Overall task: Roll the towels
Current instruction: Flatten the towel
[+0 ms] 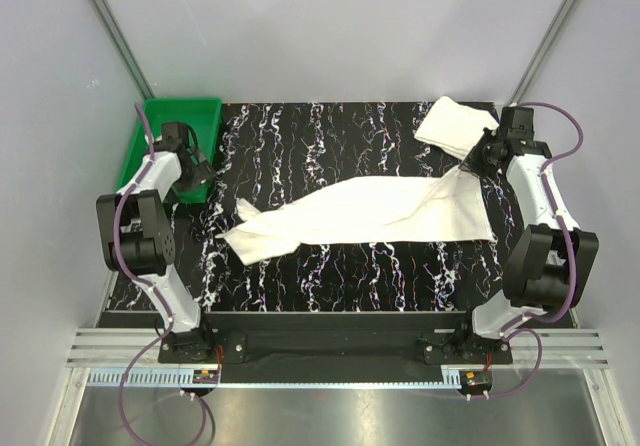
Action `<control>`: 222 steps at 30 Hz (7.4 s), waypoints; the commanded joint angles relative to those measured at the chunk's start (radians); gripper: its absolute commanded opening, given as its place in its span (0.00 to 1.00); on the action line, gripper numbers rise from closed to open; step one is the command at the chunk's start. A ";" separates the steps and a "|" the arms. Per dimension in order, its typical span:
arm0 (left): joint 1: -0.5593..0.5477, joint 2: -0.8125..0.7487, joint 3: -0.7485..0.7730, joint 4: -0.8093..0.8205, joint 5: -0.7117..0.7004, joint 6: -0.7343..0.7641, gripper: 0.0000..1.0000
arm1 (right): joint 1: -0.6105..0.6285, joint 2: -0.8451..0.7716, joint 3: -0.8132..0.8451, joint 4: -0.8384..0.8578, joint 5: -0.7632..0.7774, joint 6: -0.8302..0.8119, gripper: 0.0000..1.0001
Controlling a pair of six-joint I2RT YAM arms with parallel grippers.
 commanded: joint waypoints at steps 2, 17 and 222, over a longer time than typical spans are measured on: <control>0.004 0.046 0.089 0.010 0.030 0.036 0.99 | -0.003 0.001 -0.001 0.030 -0.017 0.004 0.00; -0.191 -0.301 -0.199 0.060 0.135 0.024 0.99 | -0.004 0.019 -0.002 0.032 -0.024 0.002 0.00; -0.257 -1.041 0.033 -0.301 0.311 0.145 0.00 | -0.099 -0.585 0.415 -0.557 0.225 0.062 0.00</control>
